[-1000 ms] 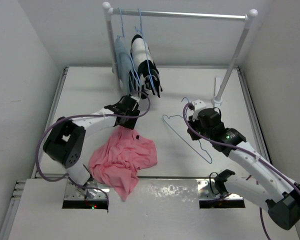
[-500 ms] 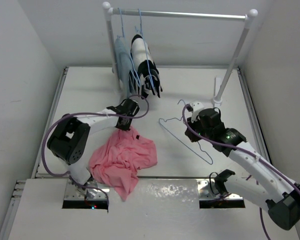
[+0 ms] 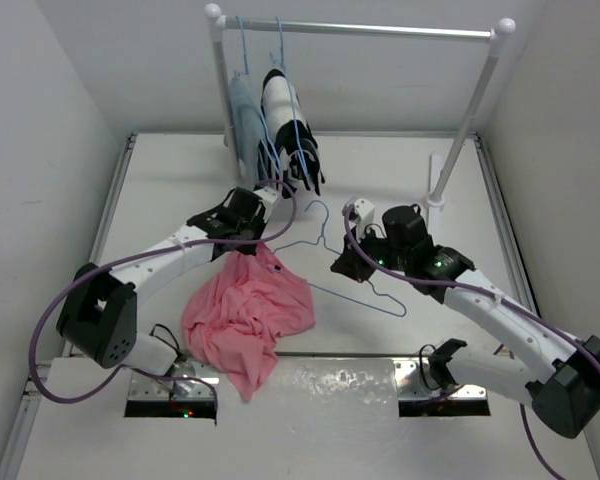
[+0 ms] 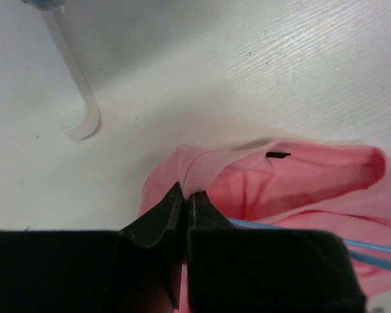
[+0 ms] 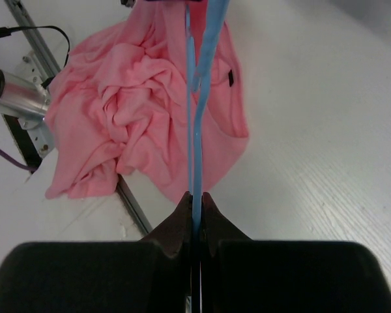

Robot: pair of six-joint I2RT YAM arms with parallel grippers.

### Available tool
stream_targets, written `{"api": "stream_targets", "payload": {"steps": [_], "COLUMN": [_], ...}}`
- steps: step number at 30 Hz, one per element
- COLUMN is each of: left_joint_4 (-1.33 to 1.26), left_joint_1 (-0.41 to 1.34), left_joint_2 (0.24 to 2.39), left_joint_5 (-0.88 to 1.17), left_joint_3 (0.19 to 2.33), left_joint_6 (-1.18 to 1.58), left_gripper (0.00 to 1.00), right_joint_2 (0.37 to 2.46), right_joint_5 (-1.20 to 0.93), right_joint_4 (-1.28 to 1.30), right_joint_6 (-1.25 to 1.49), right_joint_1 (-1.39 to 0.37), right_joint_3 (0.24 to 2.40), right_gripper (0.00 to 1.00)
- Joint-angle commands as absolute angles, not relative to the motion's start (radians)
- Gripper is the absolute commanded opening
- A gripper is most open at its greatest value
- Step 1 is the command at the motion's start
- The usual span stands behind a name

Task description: Place the t-shirt on the hanger

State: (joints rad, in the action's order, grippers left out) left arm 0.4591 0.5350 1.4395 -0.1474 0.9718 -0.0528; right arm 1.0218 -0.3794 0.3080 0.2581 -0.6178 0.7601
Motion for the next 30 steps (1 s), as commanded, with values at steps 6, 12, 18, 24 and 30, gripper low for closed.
{"api": "stream_targets", "payload": {"steps": [6,12,18,24,30], "left_joint_4": [0.459,0.402,0.413,0.391,0.355], "left_joint_1": [0.532,0.534,0.534,0.532,0.551], "left_joint_2": [1.365,1.319,1.258,1.184,1.181], "left_joint_5": [-0.005,0.101,0.314,0.423,0.457], "left_joint_3": [0.97,0.972,1.005,1.029,0.999], "left_joint_6": [-0.156,-0.201,-0.258,-0.224,-0.181], "left_gripper": [0.0,0.0,0.0,0.0,0.0], "right_joint_2": [1.138,1.163,1.157,1.169,1.204], "right_joint_5": [-0.403,-0.492,-0.522,-0.496,-0.428], "right_joint_4": [0.153,0.004,-0.263,-0.451,-0.598], "right_joint_6": [0.213,0.209,0.308,0.42,0.433], "right_joint_1": [-0.624,-0.624,-0.624,-0.627,-0.664], "right_joint_3": [0.839,0.76,0.629,0.528,0.459], "right_gripper": [0.0,0.0,0.0,0.0,0.0]}}
